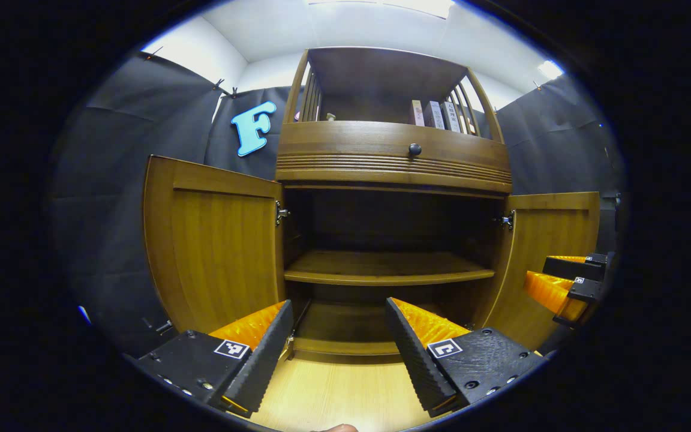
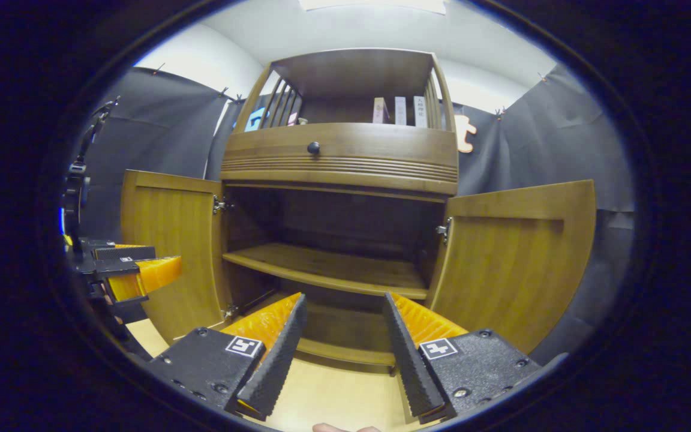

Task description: Open the right door of the double-door shoe cabinet with the right hand, and open the left door with the left hand.

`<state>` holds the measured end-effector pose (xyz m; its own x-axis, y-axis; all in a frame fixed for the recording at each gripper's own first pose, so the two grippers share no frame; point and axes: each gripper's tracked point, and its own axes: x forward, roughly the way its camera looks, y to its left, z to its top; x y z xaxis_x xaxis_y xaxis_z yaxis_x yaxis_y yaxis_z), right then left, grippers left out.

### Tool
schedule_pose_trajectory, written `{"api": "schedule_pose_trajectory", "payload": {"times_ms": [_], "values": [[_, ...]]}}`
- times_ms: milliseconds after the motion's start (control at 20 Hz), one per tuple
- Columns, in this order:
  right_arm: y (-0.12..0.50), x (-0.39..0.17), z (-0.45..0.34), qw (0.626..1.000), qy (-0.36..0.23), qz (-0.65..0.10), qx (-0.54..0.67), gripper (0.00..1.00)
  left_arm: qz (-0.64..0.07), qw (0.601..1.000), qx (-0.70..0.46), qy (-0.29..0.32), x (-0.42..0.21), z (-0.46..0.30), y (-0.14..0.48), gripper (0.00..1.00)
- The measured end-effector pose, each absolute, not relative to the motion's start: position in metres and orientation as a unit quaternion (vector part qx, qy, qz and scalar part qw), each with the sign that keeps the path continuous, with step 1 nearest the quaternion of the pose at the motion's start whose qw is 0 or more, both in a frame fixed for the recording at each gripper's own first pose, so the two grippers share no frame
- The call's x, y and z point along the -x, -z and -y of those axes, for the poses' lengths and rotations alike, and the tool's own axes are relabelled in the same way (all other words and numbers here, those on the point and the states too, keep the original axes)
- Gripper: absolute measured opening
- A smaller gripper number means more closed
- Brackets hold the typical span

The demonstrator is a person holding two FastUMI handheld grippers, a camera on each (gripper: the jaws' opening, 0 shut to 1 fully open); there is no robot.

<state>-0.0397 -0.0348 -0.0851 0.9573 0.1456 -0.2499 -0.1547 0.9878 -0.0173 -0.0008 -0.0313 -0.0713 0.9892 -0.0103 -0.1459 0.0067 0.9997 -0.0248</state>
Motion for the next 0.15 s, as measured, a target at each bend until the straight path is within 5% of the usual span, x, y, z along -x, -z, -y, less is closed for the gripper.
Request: {"api": "schedule_pose_trajectory", "payload": {"times_ms": [100, 150], "values": [[0.0883, 0.0410, 0.0377, 0.989, -0.069, -0.131, 0.008, 0.88, -0.070, 0.997, 0.010, 0.006, -0.0031, 0.0325, 0.0688, 1.00], [0.0867, 0.0404, 0.0400, 0.990, -0.066, -0.128, 0.006, 0.88, -0.069, 0.997, 0.012, 0.007, -0.0039, 0.0334, 0.0686, 0.95]]}}
